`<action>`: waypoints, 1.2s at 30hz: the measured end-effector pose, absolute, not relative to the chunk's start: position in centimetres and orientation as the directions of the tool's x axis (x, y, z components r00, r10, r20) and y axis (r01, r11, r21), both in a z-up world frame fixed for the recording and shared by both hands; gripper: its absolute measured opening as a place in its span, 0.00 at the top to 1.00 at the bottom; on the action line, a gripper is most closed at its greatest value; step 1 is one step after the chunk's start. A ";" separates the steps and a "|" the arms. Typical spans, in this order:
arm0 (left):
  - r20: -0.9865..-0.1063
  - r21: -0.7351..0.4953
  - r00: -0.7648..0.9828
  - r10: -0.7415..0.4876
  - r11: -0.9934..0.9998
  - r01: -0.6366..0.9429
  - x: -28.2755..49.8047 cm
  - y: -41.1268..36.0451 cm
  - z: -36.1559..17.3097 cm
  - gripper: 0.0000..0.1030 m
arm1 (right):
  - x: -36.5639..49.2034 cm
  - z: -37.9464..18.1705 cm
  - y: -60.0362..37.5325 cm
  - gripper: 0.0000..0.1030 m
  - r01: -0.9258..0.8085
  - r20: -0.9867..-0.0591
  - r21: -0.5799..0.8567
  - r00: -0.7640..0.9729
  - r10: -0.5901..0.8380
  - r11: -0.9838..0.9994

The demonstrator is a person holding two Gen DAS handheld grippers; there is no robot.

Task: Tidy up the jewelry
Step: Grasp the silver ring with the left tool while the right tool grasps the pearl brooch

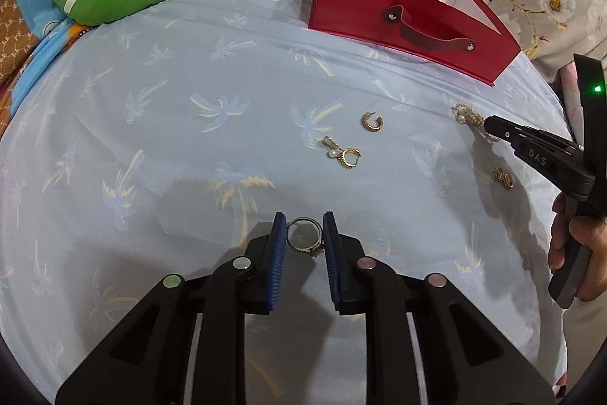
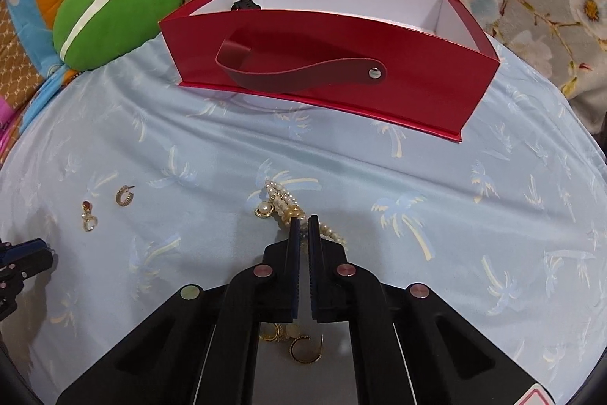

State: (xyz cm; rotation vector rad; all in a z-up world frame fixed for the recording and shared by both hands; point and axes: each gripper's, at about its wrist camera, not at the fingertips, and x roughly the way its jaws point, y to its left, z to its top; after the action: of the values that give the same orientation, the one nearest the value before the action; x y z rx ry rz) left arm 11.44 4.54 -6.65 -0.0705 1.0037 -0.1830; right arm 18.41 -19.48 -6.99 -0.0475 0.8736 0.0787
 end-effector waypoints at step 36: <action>-0.831 -0.142 0.522 -0.191 0.981 0.134 11.3 4.2 -6.5 0.82 | 18.9 -7.8 -19.3 0.89 -0.095 -0.795 0.030 0.601 0.082 0.995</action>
State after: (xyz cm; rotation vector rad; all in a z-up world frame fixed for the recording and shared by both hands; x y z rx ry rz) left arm 11.28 4.21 -6.49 -0.0629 1.0036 -0.1949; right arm 18.90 -19.29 -7.84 -0.0159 0.9200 0.1026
